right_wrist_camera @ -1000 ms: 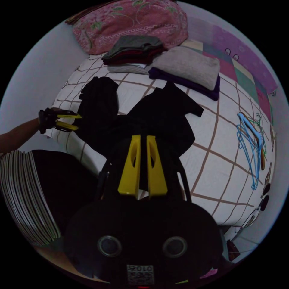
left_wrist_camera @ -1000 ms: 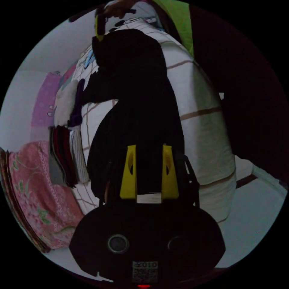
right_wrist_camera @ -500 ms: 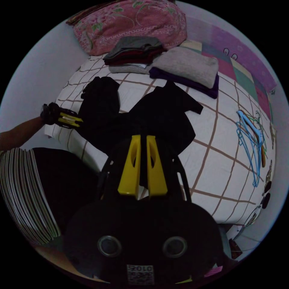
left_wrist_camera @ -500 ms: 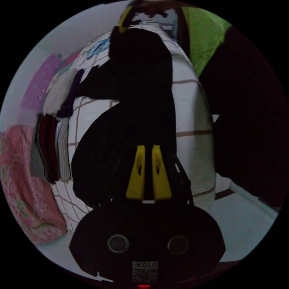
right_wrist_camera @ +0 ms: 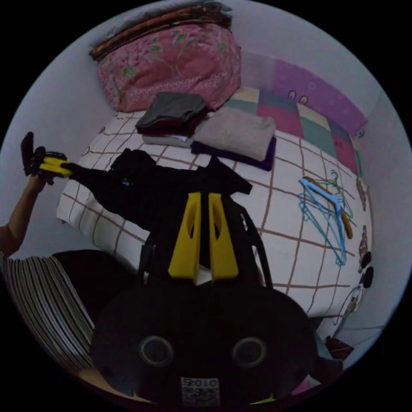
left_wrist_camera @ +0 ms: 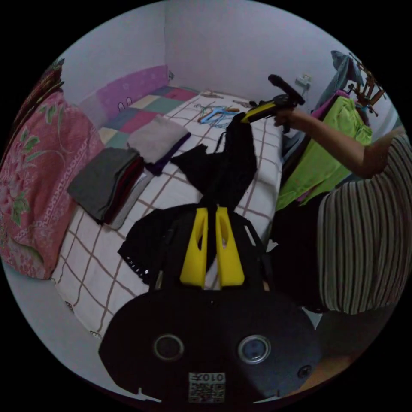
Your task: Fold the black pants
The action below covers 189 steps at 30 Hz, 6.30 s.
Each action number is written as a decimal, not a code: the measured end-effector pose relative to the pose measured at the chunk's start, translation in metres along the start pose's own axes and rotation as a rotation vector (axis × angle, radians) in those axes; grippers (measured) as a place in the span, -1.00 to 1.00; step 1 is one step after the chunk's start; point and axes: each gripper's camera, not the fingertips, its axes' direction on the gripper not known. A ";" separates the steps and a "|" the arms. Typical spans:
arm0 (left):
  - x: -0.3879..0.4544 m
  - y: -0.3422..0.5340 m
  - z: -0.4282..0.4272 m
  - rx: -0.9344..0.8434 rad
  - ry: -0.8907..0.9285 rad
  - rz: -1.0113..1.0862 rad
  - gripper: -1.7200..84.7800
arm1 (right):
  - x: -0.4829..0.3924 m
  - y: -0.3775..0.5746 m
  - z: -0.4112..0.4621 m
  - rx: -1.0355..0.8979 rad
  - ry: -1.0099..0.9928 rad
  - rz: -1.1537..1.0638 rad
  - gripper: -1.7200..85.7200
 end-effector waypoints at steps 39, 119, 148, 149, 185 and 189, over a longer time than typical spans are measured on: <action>-0.053 0.317 -0.208 0.665 0.074 -0.621 -0.90 | -0.429 -0.317 -0.091 0.197 0.103 -0.821 -0.86; -0.061 0.715 -0.025 0.085 -0.327 -1.363 -0.90 | -0.265 0.220 0.402 -0.347 0.050 -0.502 -0.71; 0.002 0.623 0.031 0.102 -0.393 -1.345 -0.96 | 0.075 0.336 0.397 -0.277 -0.007 0.550 -0.68; 0.001 0.613 0.034 0.099 -0.391 -1.329 -0.96 | 0.081 0.338 0.402 -0.293 -0.025 0.550 -0.68; -0.052 0.423 0.146 -0.119 -0.331 -1.178 -0.96 | 0.153 0.294 0.393 -0.382 -0.010 0.379 -0.70; -0.066 0.361 0.150 -0.189 -0.448 -0.991 -0.95 | 0.163 0.292 0.382 -0.334 0.038 0.415 -0.70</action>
